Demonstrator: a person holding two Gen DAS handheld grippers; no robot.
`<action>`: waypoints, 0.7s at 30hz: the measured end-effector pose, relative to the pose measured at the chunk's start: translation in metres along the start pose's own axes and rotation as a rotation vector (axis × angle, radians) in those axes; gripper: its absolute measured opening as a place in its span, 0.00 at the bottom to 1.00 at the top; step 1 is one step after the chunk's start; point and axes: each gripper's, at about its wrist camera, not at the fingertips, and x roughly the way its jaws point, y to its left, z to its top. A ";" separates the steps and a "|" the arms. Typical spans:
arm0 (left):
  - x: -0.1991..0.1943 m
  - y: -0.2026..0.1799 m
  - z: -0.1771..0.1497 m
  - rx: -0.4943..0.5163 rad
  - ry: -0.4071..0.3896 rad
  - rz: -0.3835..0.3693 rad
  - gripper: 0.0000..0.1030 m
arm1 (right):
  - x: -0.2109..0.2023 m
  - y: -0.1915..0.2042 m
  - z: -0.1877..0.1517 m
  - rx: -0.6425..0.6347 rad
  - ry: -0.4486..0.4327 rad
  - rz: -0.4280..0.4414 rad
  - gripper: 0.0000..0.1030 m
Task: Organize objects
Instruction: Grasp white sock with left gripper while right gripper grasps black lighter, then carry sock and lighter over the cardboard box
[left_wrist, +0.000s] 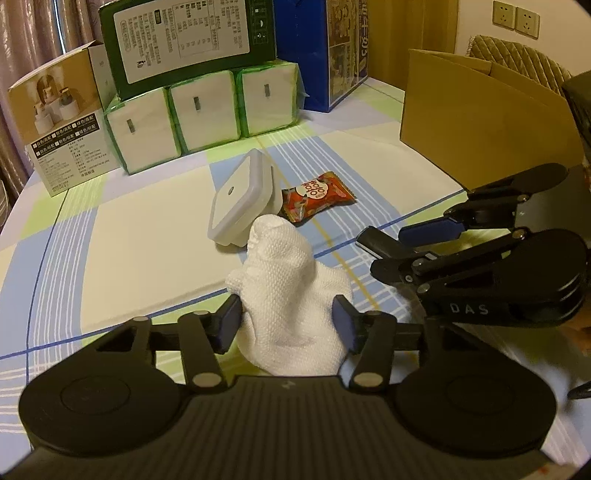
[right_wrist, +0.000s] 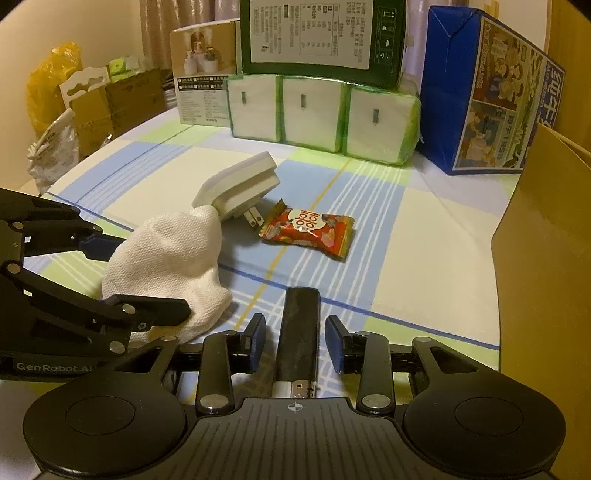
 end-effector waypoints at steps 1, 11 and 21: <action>0.000 0.000 0.001 -0.008 0.002 0.001 0.41 | 0.000 0.000 0.001 0.005 0.008 -0.003 0.31; -0.013 0.001 0.005 -0.089 0.014 0.021 0.18 | -0.009 -0.003 0.003 0.083 0.027 -0.009 0.18; -0.047 -0.005 0.004 -0.154 0.010 0.012 0.17 | -0.060 0.005 -0.004 0.153 -0.033 -0.007 0.18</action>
